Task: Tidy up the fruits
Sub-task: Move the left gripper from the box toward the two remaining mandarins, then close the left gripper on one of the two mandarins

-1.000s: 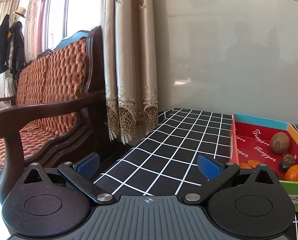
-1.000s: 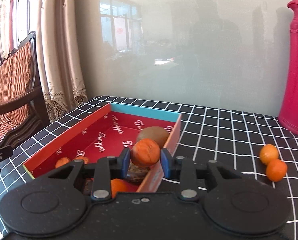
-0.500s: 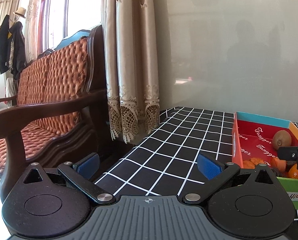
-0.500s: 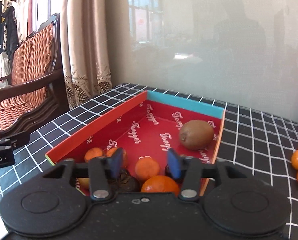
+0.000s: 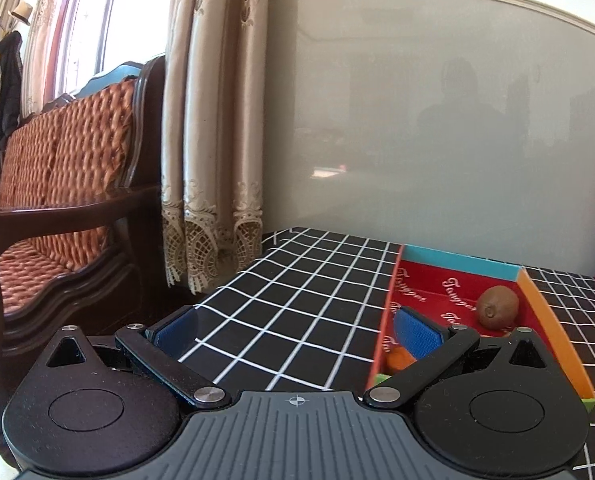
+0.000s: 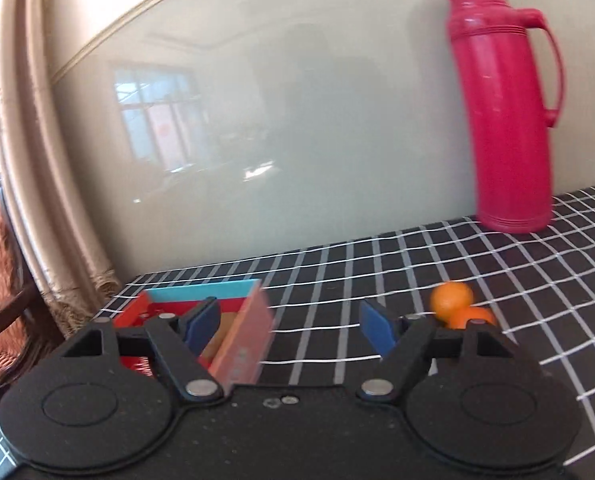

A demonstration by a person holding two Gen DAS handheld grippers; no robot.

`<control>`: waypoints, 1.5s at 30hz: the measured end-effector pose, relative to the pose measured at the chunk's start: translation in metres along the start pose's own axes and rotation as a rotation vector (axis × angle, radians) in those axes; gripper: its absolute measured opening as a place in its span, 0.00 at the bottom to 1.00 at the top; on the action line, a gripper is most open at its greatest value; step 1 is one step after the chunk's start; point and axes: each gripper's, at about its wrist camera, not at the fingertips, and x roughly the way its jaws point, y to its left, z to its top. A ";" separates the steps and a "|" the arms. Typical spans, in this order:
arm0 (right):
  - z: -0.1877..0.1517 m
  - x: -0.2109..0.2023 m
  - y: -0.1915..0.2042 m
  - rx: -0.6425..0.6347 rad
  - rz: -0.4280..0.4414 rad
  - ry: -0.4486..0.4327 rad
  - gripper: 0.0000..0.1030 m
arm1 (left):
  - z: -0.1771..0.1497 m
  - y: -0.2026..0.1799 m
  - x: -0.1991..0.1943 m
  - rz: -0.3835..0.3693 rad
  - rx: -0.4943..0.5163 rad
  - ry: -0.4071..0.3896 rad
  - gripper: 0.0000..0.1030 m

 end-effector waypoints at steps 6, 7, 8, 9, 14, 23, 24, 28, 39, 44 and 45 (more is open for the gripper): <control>0.003 -0.014 -0.037 -0.013 -0.078 -0.010 0.74 | 0.002 -0.042 -0.003 -0.092 0.004 0.019 1.00; 0.004 -0.019 -0.044 -0.011 -0.088 -0.011 0.74 | 0.002 -0.048 -0.003 -0.107 0.002 0.022 1.00; 0.004 -0.022 -0.051 -0.007 -0.099 -0.014 0.74 | 0.002 -0.055 -0.004 -0.126 0.000 0.025 1.00; 0.005 -0.025 -0.058 -0.004 -0.111 -0.016 0.74 | 0.001 -0.061 -0.005 -0.141 0.000 0.026 1.00; 0.008 -0.043 -0.085 -0.018 -0.169 -0.028 0.74 | 0.000 -0.094 -0.010 -0.199 0.020 0.022 1.00; 0.005 -0.072 -0.128 -0.067 -0.263 -0.024 0.74 | -0.008 -0.155 -0.019 -0.254 0.100 0.008 1.00; 0.004 -0.076 -0.133 -0.071 -0.272 -0.026 0.74 | -0.009 -0.163 -0.021 -0.259 0.113 0.004 1.00; 0.003 -0.087 -0.155 -0.061 -0.311 -0.030 0.74 | -0.013 -0.192 -0.025 -0.279 0.144 -0.001 1.00; 0.002 -0.113 -0.213 0.004 -0.412 -0.048 0.74 | -0.018 -0.274 -0.028 -0.385 0.223 0.029 1.00; 0.005 -0.118 -0.234 -0.007 -0.488 -0.076 0.74 | -0.021 -0.305 -0.023 -0.412 0.240 0.052 1.00; 0.005 -0.118 -0.238 -0.010 -0.504 -0.081 0.74 | -0.022 -0.310 -0.023 -0.421 0.247 0.052 1.00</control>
